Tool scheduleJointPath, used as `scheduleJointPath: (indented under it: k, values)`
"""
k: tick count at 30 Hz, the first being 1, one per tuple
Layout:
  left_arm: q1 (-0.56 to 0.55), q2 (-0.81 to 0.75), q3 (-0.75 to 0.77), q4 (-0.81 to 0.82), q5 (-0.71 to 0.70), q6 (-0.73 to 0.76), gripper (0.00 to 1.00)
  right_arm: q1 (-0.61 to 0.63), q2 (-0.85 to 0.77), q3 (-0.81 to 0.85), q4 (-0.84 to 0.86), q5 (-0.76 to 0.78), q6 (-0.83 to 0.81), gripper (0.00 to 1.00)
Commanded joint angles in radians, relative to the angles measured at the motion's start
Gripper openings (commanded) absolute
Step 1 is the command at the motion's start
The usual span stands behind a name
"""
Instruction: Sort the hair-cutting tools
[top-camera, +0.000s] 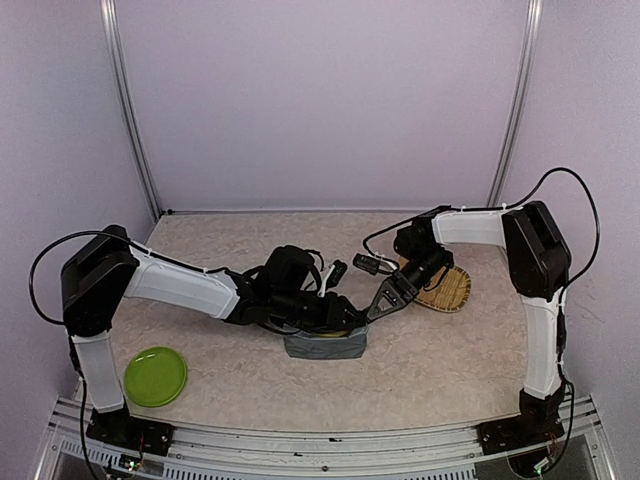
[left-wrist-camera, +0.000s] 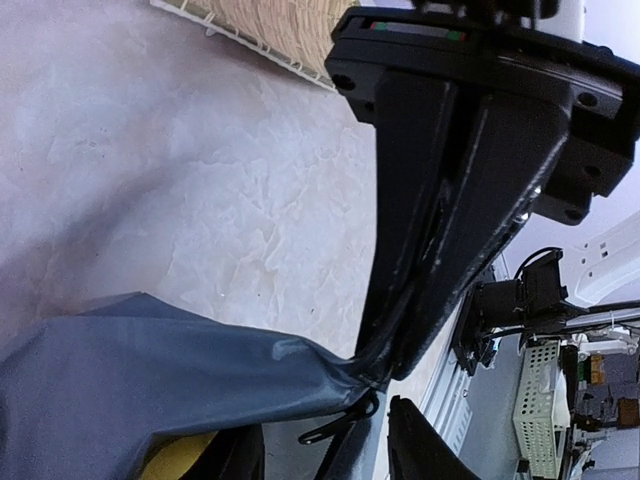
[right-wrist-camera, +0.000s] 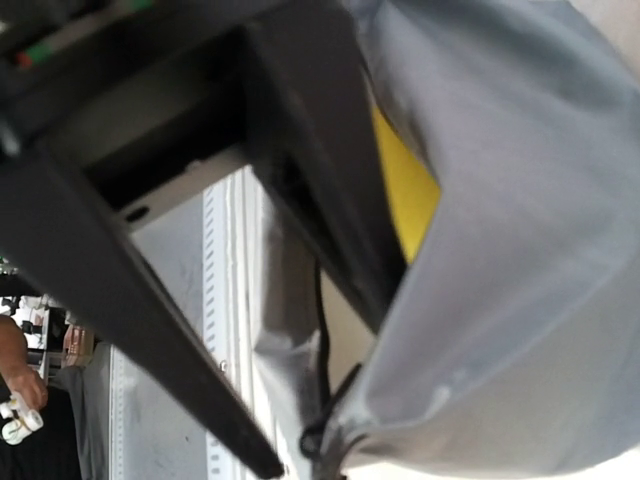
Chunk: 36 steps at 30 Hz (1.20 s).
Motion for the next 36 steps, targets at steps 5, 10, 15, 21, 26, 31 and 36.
scheduleJointPath:
  k: [5,10,15,21,26,31,36]
  values:
    - [0.012,0.038,0.003,0.072,0.039,-0.041,0.43,-0.005,0.015,0.013,-0.014,-0.007,-0.015,0.03]
    - [0.016,0.024,-0.028,0.136,0.058,-0.056,0.27,-0.005,0.019,0.013,-0.017,-0.009,-0.022,0.03]
    - [0.027,-0.018,-0.071,0.164,0.059,-0.060,0.10,-0.005,0.024,0.015,-0.020,-0.011,-0.025,0.03]
    - [0.035,-0.037,-0.088,0.145,0.055,-0.049,0.02,-0.005,0.035,0.023,-0.027,-0.014,-0.031,0.02]
    - [0.045,-0.065,-0.084,0.073,0.047,-0.003,0.00,-0.004,0.027,0.019,-0.016,0.007,-0.019,0.02]
    - [0.057,-0.095,-0.082,-0.027,0.028,0.023,0.00,-0.014,0.008,0.015,0.021,0.042,0.023,0.00]
    - [0.063,-0.124,-0.104,-0.098,0.011,0.042,0.00,-0.034,-0.011,0.012,0.035,0.081,0.049,0.00]
